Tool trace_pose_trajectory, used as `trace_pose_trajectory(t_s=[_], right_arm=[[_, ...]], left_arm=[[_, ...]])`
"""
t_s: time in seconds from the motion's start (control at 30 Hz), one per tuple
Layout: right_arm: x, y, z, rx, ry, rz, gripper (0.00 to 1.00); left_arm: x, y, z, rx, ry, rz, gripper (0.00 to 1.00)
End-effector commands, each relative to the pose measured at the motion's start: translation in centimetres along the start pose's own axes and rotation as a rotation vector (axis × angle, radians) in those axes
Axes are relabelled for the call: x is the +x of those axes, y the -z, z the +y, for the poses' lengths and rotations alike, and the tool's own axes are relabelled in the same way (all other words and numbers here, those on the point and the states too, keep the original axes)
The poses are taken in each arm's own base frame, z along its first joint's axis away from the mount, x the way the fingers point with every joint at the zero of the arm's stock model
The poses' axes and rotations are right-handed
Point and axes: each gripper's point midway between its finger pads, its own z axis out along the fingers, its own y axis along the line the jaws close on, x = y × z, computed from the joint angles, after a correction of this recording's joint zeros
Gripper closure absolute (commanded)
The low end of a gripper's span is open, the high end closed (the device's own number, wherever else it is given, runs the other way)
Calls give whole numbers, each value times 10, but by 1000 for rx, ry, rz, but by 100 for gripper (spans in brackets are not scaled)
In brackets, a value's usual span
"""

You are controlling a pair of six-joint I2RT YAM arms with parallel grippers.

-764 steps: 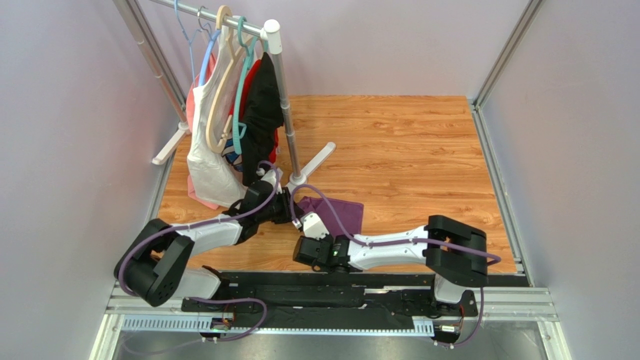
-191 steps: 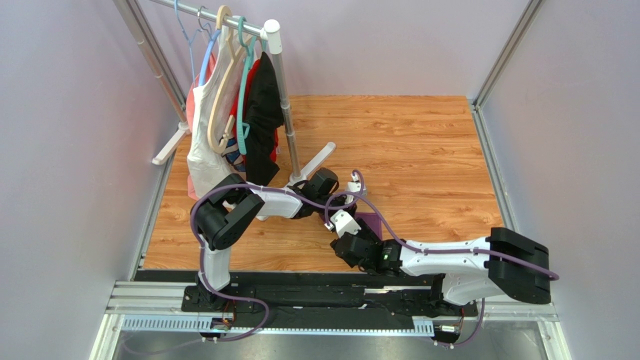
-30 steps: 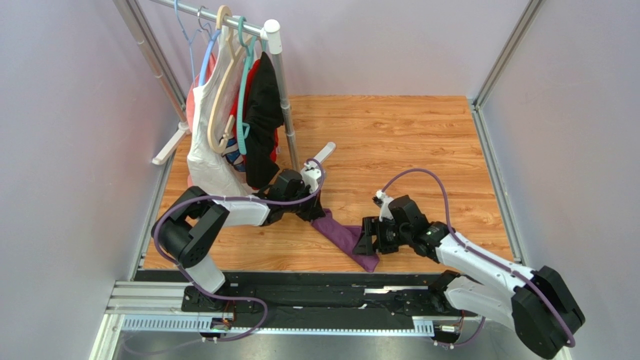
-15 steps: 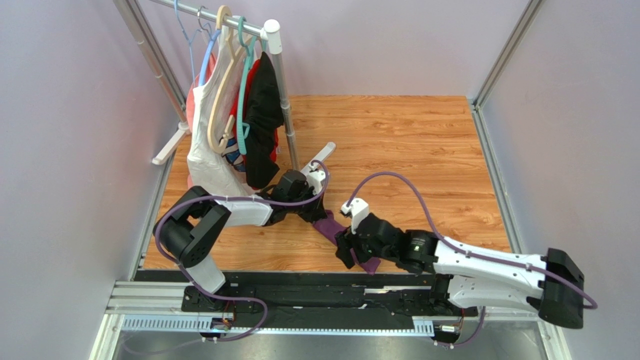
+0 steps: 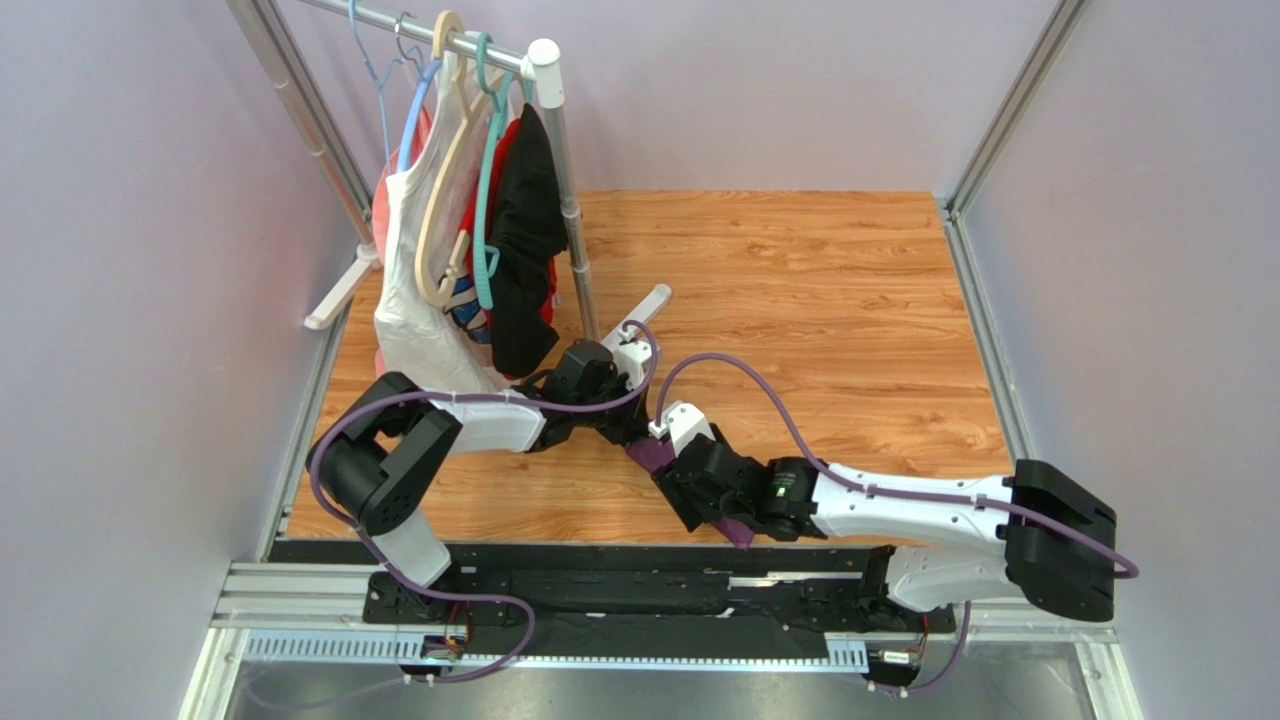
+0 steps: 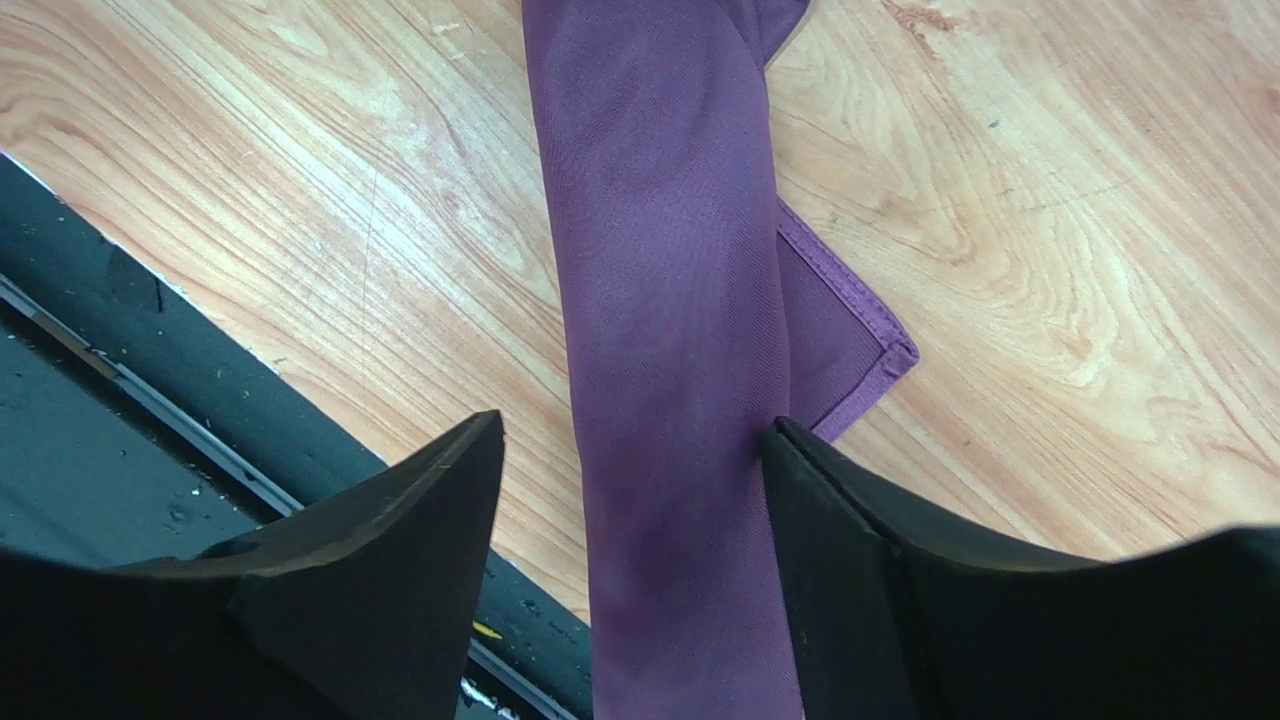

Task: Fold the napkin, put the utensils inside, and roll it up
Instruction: Roll the napkin with the utensil

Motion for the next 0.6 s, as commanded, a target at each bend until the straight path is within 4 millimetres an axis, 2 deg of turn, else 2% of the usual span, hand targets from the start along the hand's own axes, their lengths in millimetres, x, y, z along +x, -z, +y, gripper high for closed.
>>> trace_pose_trajectory(t_s=[0.0, 0.2, 0.37, 0.43, 0.47, 0.57], right_arm=[[-9, -6, 8, -13, -5, -37, 36], [15, -13, 12, -28, -33, 9, 38], [40, -27, 8, 11, -54, 79, 39], [46, -31, 7, 22, -63, 97, 43], [52, -36, 4, 37, -68, 119, 51], [61, -41, 3, 42, -94, 154, 58]], left_arm=[[5, -1, 3, -18, -24, 31, 100], [5, -2, 3, -14, -19, 33, 100], [3, -1, 0, -5, -19, 25, 100], [1, 0, 0, -3, -19, 21, 100], [2, -1, -1, 0, -20, 24, 100], [2, 0, -3, 6, -15, 22, 100]])
